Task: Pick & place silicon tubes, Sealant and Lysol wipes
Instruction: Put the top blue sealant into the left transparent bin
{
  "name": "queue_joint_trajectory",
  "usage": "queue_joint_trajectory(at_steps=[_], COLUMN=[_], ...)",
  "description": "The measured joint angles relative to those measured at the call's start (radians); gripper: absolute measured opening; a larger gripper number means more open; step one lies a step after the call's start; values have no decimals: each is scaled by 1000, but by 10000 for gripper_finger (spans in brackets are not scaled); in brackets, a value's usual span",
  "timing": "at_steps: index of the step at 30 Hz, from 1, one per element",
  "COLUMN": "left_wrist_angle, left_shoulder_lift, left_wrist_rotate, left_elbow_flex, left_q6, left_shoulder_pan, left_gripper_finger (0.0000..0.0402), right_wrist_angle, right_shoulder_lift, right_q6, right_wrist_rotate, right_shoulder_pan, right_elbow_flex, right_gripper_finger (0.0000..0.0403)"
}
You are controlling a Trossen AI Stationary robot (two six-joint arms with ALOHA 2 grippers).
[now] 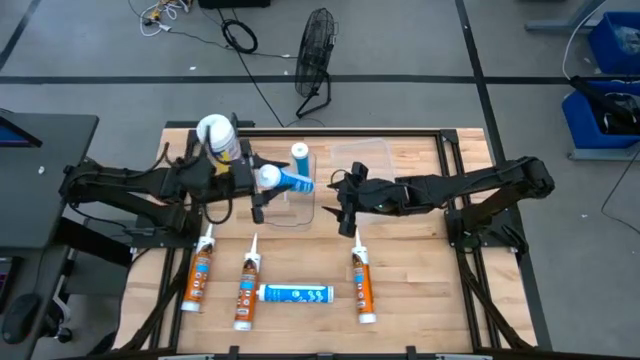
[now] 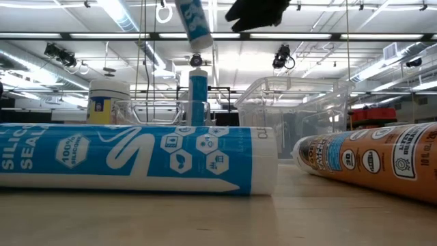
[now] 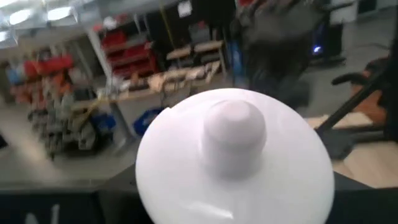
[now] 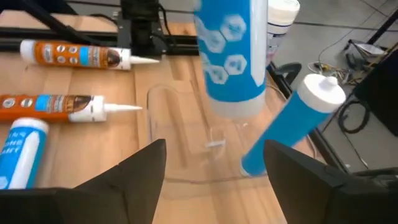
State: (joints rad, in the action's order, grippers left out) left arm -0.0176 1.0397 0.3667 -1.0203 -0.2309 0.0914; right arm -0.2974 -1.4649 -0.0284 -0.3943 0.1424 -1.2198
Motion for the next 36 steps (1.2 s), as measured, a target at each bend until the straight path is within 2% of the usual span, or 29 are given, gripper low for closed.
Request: queue_joint_trajectory(at_steps=[6,11,18,29,36], left_wrist_angle=[63,111,191,148,137], left_shoulder_lift=[11,35,137,287,360], left_wrist_rotate=[15,-29,-65,-208,-233], left_elbow_flex=[0,1,1,2,2], left_q6=[65,128,205,283,305], left_shoulder_pan=[-55,-114,-205,-307,-326], left_gripper_finger=[213,213,213,213,213], right_wrist_angle=[-58,-113,-137,-151,-162], right_shoulder_lift=[44,58,59,59,59], right_q6=[-21,-47,-64,-69,-69], right_wrist_rotate=[-70,-68,-69,-69,-70], right_shoulder_pan=[16,20,19,31,36], right_elbow_flex=[-1,-2,-2,-2,-2], right_gripper_finger=[275,275,275,275,275])
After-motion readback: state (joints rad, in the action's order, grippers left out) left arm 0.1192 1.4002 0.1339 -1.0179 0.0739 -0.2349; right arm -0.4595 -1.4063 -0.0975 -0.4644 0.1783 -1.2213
